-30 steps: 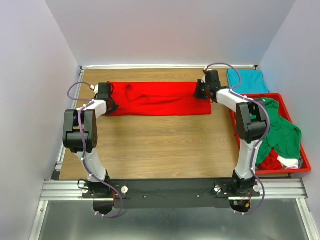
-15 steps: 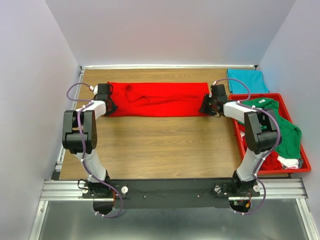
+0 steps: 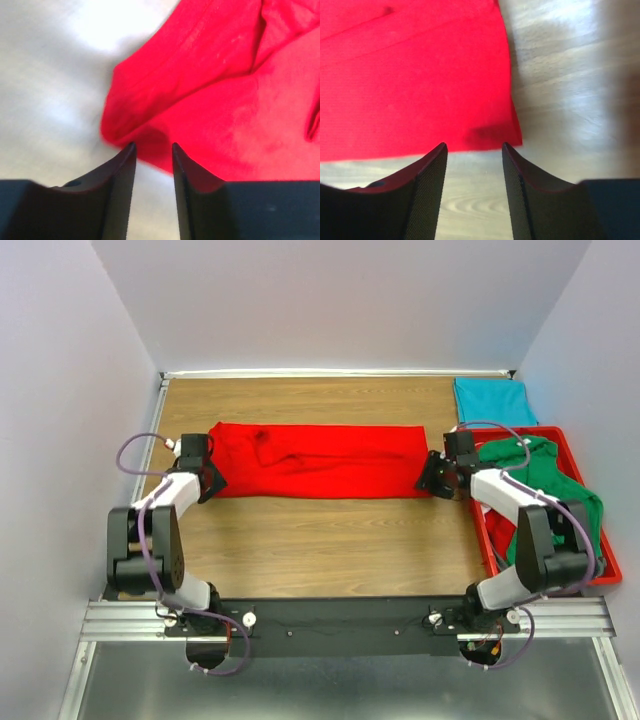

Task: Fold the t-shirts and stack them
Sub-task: Fold the tshirt

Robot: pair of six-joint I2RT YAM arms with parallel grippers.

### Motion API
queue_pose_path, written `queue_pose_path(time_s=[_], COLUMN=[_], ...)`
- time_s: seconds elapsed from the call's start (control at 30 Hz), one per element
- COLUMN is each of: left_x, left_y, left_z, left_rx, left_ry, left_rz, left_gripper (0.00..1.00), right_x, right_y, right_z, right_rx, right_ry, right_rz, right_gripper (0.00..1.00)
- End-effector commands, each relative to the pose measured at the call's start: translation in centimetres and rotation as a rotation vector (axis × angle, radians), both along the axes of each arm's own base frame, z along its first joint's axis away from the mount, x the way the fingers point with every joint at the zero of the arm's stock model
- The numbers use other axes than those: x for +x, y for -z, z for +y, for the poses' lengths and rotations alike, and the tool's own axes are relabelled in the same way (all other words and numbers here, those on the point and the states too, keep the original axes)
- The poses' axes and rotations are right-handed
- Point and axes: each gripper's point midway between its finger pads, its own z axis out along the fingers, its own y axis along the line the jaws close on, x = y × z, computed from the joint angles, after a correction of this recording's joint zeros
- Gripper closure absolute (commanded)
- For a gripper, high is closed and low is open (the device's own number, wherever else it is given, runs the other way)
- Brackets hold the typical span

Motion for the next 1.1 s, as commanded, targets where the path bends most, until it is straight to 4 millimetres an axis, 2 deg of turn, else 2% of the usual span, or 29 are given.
queue_pose_path(time_s=[0.0, 0.03, 0.07, 0.1, 0.17, 0.2, 0.23, 0.27, 0.33, 0.37, 0.43, 0.47, 0.5, 0.53, 0.57, 0.6, 0.67, 0.7, 0.73, 0.77, 0.8, 0.83, 0.87, 0.9, 0.93, 0.97, 1.0, 1.03, 1.07], left_x=[-0.8, -0.4, 0.3, 0.7, 2.1, 2.7, 3.3, 4.6, 6.0, 7.2, 8.8, 9.4, 10.5, 11.0, 11.5, 12.2, 12.4, 12.4, 12.2, 11.7, 11.3, 10.9, 10.4, 9.5, 9.1, 8.6, 7.9, 7.6, 7.0], left_y=[-4.7, -5.7, -7.6, -8.4, -10.4, -10.8, -11.1, -11.2, -11.1, -10.6, -10.4, -10.3, -9.9, -10.1, -9.5, -10.4, -10.8, -11.1, -11.2, -11.7, -11.8, -12.0, -13.1, -12.3, -12.5, -13.2, -12.7, -12.8, -13.1], left_z=[-0.1, -0.5, -1.3, -1.7, -3.0, -3.5, -4.0, -5.3, -6.2, -6.9, -7.6, -7.9, -8.0, -8.1, -8.1, -7.9, -7.2, -6.7, -5.7, -4.6, -4.0, -3.4, -2.4, -2.0, -1.9, -1.1, -0.9, -0.8, -0.3], left_rx=[-0.004, -0.015, -0.044, -0.056, -0.096, -0.107, -0.117, -0.14, -0.166, -0.205, -0.242, -0.258, -0.267, -0.271, -0.27, -0.257, -0.215, -0.199, -0.175, -0.135, -0.112, -0.087, -0.037, -0.018, -0.012, 0.032, 0.042, 0.053, 0.08], left_ry=[0.034, 0.048, 0.083, 0.098, 0.148, 0.169, 0.187, 0.238, 0.273, 0.292, 0.306, 0.312, 0.308, 0.315, 0.317, 0.317, 0.306, 0.299, 0.289, 0.258, 0.241, 0.226, 0.2, 0.187, 0.189, 0.163, 0.163, 0.163, 0.157], left_rz=[-0.114, -0.147, -0.209, -0.231, -0.281, -0.292, -0.297, -0.294, -0.288, -0.276, -0.294, -0.297, -0.293, -0.297, -0.284, -0.305, -0.309, -0.313, -0.308, -0.316, -0.318, -0.322, -0.345, -0.328, -0.336, -0.352, -0.34, -0.341, -0.344], left_gripper=[0.46, 0.38, 0.34, 0.3, 0.29, 0.29, 0.29, 0.29, 0.28, 0.28, 0.26, 0.25, 0.25, 0.25, 0.25, 0.25, 0.24, 0.23, 0.23, 0.23, 0.23, 0.23, 0.23, 0.23, 0.23, 0.22, 0.23, 0.23, 0.22], right_x=[-0.1, 0.3, 0.4, 1.3, 2.0, 2.3, 2.4, 2.0, 2.6, 2.3, 2.3, 2.4, 2.6, 2.8, 3.0, 3.4, 3.5, 4.6, 4.9, 5.7, 5.4, 6.2, 6.2, 6.3, 7.0, 6.8, 6.9, 7.1, 7.0], right_y=[-4.5, -5.5, -6.4, -8.0, -9.7, -10.0, -10.2, -9.3, -10.2, -9.3, -9.1, -10.3, -9.1, -9.3, -10.4, -10.3, -8.3, -9.7, -7.7, -9.0, -7.6, -8.6, -7.0, -6.6, -7.5, -6.0, -5.8, -6.5, -5.2], right_z=[1.0, 2.0, 4.0, 5.5, 9.3, 10.6, 11.9, 13.9, 16.4, 18.1, 20.2, 22.4, 23.4, 24.5, 26.4, 27.4, 29.6, 31.0, 31.8, 33.2, 33.5, 34.8, 35.7, 36.3, 37.2, 38.0, 38.6, 39.5, 40.1], right_rx=[-0.029, -0.029, -0.039, -0.036, -0.046, -0.048, -0.049, -0.057, -0.052, -0.059, -0.062, -0.054, -0.087, -0.095, -0.089, -0.1, -0.1, -0.098, -0.114, -0.112, -0.118, -0.106, -0.1, -0.096, -0.101, -0.098, -0.091, -0.071, -0.069], right_ry=[-0.092, -0.13, -0.205, -0.244, -0.356, -0.384, -0.418, -0.486, -0.533, -0.585, -0.648, -0.695, -0.745, -0.774, -0.806, -0.837, -0.896, -0.912, -0.934, -0.952, -0.973, -0.982, -1.011, -1.019, -1.039, -1.06, -1.073, -1.086, -1.101], right_rz=[-0.086, -0.116, -0.145, -0.191, -0.243, -0.253, -0.261, -0.244, -0.285, -0.275, -0.292, -0.341, -0.334, -0.351, -0.399, -0.42, -0.406, -0.456, -0.431, -0.479, -0.457, -0.496, -0.477, -0.475, -0.517, -0.498, -0.504, -0.526, -0.51], right_gripper=[0.43, 0.43, 0.43, 0.43, 0.43, 0.43, 0.43, 0.43, 0.43, 0.43, 0.43, 0.43, 0.43, 0.43, 0.44, 0.44, 0.45, 0.45, 0.45, 0.46, 0.47, 0.47, 0.48, 0.48, 0.48, 0.5, 0.5, 0.51, 0.52])
